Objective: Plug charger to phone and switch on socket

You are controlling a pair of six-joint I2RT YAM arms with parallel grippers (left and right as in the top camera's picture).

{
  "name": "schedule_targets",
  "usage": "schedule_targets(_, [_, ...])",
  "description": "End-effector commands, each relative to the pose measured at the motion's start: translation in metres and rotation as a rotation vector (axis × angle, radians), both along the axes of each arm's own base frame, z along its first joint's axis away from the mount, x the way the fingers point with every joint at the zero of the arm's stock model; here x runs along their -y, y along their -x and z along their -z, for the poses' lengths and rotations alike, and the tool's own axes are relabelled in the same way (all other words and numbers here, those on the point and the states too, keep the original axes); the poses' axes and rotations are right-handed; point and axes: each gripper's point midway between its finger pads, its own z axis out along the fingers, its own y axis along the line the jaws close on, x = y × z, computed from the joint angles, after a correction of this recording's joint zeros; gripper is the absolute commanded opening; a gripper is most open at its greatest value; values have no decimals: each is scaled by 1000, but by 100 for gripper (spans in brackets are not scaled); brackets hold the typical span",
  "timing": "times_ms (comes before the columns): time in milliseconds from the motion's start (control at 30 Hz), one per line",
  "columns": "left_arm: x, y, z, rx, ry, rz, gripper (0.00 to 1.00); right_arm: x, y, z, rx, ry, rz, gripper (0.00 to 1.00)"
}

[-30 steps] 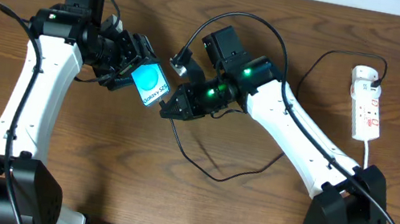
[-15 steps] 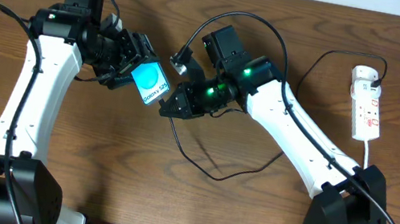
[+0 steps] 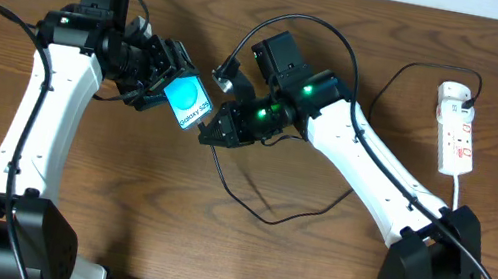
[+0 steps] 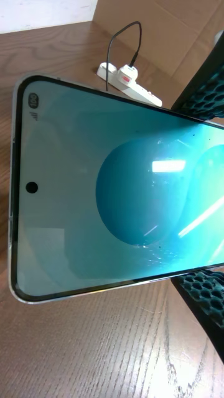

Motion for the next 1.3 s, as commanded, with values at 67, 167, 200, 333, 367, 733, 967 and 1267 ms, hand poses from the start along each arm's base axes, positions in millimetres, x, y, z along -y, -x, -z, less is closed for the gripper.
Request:
schedule_targets(67, [3, 1, -6, 9, 25, 3, 7, -3, 3, 0, -2, 4, 0, 1])
schedule_targets(167, [4, 1, -6, 8, 27, 4, 7, -3, 3, 0, -2, 4, 0, 1])
schedule_targets(200, [4, 1, -7, 8, 33, 6, 7, -3, 3, 0, -2, 4, 0, 1])
schedule_targets(333, [7, 1, -9, 10, 50, 12, 7, -3, 3, 0, -2, 4, 0, 1])
schedule_targets(367, [7, 1, -9, 10, 50, 12, 7, -3, 3, 0, -2, 4, 0, 1])
schedule_targets(733, [7, 1, -9, 11, 49, 12, 7, -3, 2, -1, -9, 3, 7, 1])
schedule_targets(967, [6, 1, -9, 12, 49, 11, 7, -4, 2, -2, -26, -1, 16, 1])
schedule_targets(1267, [0, -1, -12, 17, 76, 0, 8, -5, 3, -5, -29, -17, 9, 1])
